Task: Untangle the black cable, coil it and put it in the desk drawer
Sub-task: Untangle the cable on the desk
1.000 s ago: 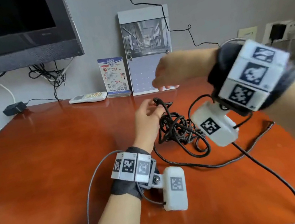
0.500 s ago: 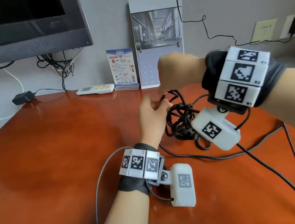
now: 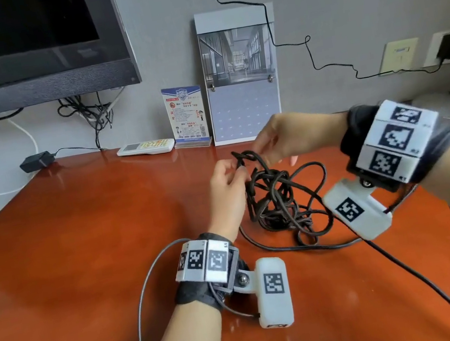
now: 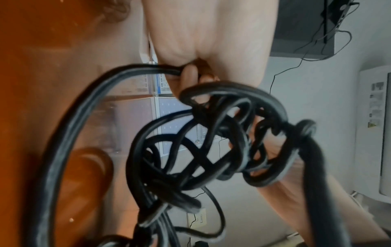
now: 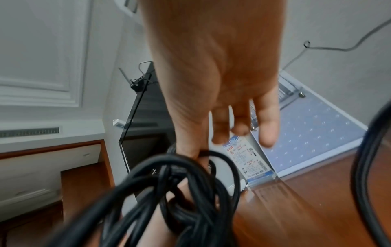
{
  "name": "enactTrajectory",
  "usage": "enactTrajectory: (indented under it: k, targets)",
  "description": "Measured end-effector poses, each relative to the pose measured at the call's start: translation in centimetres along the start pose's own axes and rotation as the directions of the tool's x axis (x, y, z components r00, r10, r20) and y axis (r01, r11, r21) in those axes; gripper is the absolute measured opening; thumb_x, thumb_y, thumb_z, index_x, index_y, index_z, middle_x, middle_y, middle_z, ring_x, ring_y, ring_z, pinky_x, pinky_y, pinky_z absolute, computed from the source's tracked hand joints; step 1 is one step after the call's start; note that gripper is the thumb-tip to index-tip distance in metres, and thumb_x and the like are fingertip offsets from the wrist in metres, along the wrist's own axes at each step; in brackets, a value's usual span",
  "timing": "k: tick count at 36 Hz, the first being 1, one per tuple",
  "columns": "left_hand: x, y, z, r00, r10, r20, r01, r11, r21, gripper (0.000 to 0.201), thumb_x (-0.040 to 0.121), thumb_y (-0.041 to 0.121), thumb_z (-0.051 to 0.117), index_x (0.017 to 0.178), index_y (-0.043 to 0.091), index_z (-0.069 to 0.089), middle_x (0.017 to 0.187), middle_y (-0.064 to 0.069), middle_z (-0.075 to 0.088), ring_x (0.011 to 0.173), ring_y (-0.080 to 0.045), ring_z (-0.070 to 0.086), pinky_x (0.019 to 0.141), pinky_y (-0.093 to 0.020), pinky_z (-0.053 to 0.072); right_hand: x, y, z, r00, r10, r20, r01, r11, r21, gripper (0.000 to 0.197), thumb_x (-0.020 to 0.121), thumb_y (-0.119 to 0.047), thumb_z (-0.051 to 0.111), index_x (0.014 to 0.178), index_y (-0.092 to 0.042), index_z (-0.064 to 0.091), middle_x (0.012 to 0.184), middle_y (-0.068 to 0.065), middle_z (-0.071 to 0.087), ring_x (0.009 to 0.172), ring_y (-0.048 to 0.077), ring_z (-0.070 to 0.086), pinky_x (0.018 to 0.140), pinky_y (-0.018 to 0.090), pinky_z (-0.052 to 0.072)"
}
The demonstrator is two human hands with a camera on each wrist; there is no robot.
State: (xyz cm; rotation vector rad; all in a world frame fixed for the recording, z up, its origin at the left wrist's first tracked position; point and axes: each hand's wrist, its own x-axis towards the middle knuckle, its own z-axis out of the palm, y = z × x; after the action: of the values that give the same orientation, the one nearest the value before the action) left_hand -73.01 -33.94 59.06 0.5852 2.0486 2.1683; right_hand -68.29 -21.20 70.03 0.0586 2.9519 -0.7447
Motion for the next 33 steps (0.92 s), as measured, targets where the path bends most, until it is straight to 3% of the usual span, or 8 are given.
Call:
enactTrajectory:
  k: [4,7,11,16,20,24,29,33]
  targets:
    - [-0.1,0.2,0.1,1.0,0.008,0.023,-0.008,1.0,-0.01,0.016,0.095,0.008,0.049,0.087,0.022,0.053,0.08,0.004,0.064,0.071,-0.011,0.059,0.071,-0.031,0.045,0.3,0.0,1.1,0.99,-0.071,-0.122,0.069,0.997,-0.015,0.016,0.087,-0.024,0.068,0.072,-0.018,0.069,0.076,0.002,0.065,0.063,0.016,0.056,0.049,0.022,0.049]
    - [-0.1,0.2,-0.2,0.999,-0.003,0.033,0.003,1.0,0.004,0.016,0.098,0.009,0.044,0.091,0.019,0.054,0.073,0.005,0.06,0.057,-0.008,0.053,0.054,-0.024,0.041,0.3,-0.1,1.9,0.974,-0.111,-0.199,0.079,0.984,-0.162,0.028,0.091,-0.023,0.059,0.071,-0.002,0.061,0.082,0.018,0.062,0.066,0.023,0.048,0.058,0.026,0.038]
    - [0.0,-0.1,-0.5,0.996,-0.078,0.036,0.078,0.997,0.008,0.016,0.099,0.008,0.04,0.101,0.012,0.055,0.067,0.003,0.054,0.042,-0.005,0.038,0.036,-0.017,0.027,0.1,0.5,2.3,0.949,-0.13,-0.287,0.089,0.984,-0.153,0.024,0.089,-0.025,0.062,0.074,-0.005,0.065,0.086,0.003,0.054,0.078,0.019,0.049,0.067,0.025,0.033]
    - [0.0,-0.5,-0.4,0.992,-0.121,0.045,0.119,0.992,0.047,0.021,0.097,0.008,0.04,0.092,0.018,0.058,0.081,-0.007,0.06,0.066,-0.02,0.051,0.057,-0.029,0.04,-0.8,1.7,2.0,0.922,-0.179,-0.344,0.131,0.979,-0.157,0.025,0.088,-0.022,0.064,0.07,-0.006,0.068,0.086,0.004,0.055,0.081,0.023,0.055,0.074,0.031,0.041]
    - [0.0,-0.5,-0.5,0.99,-0.118,0.076,0.114,0.992,0.056,0.02,0.098,0.006,0.039,0.091,0.014,0.057,0.084,-0.01,0.063,0.069,-0.021,0.054,0.05,-0.024,0.041,-1.6,2.3,1.2,0.908,-0.224,-0.355,0.16,0.967,-0.2,0.023,0.087,-0.018,0.064,0.071,-0.004,0.071,0.083,0.004,0.054,0.078,0.023,0.055,0.072,0.03,0.04]
    - [-0.2,-0.1,-0.2,0.985,-0.1,0.141,0.095,0.995,0.043,0.022,0.097,0.001,0.036,0.094,0.009,0.056,0.083,-0.012,0.06,0.068,-0.023,0.053,0.06,-0.036,0.046,-2.2,2.7,0.8,0.876,-0.282,-0.392,0.17,0.939,-0.298,0.022,0.087,-0.017,0.064,0.074,0.0,0.071,0.085,0.005,0.055,0.077,0.025,0.056,0.074,0.036,0.045]
    - [-0.3,-0.1,-0.2,0.985,-0.028,0.173,0.024,0.999,0.026,0.015,0.097,0.011,0.047,0.089,0.016,0.059,0.079,0.001,0.066,0.074,-0.014,0.062,0.077,-0.039,0.053,-2.3,3.1,0.1,0.927,-0.177,-0.33,0.073,0.95,-0.304,0.016,0.089,-0.018,0.056,0.086,-0.018,0.072,0.086,-0.014,0.052,0.086,0.017,0.052,0.078,0.033,0.044]
    - [-0.4,-0.1,0.1,0.988,-0.016,0.151,0.016,1.0,0.001,0.01,0.094,0.015,0.056,0.085,0.018,0.06,0.081,0.0,0.067,0.077,-0.018,0.063,0.071,-0.039,0.051,-2.4,2.3,-1.1,0.927,-0.151,-0.342,0.087,0.977,-0.194,0.018,0.093,-0.025,0.051,0.1,-0.025,0.068,0.096,-0.009,0.059,0.087,0.012,0.052,0.077,0.025,0.039]
